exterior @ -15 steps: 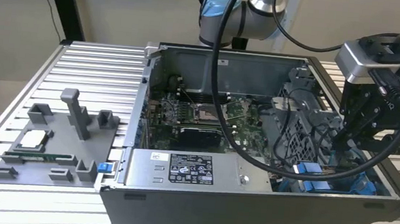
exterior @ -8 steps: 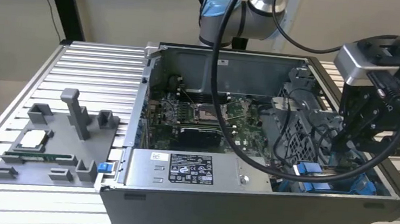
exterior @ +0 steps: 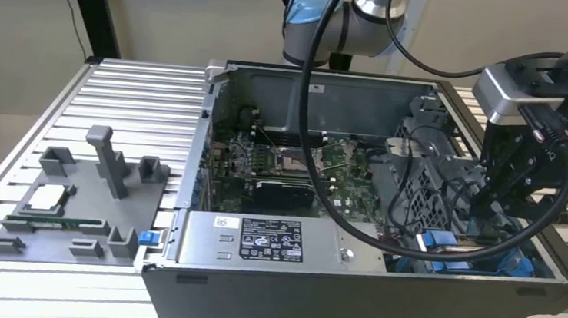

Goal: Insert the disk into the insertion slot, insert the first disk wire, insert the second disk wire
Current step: 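Insert the second disk wire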

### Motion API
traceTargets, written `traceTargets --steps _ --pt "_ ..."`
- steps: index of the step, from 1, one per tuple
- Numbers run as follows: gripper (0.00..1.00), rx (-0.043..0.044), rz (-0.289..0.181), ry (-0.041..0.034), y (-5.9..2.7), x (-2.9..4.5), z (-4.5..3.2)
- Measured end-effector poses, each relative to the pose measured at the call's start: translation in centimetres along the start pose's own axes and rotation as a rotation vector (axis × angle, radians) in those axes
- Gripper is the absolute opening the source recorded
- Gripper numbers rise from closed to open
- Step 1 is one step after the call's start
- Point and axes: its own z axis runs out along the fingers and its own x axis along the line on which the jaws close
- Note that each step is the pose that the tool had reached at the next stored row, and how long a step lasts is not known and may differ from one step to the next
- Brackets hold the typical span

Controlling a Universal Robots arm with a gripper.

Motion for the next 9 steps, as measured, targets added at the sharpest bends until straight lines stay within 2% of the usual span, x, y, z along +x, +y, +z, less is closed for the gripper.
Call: traceTargets --steps 9 --pt "0.0 0.0008 0.0 0.0001 -0.01 0.07 0.44"
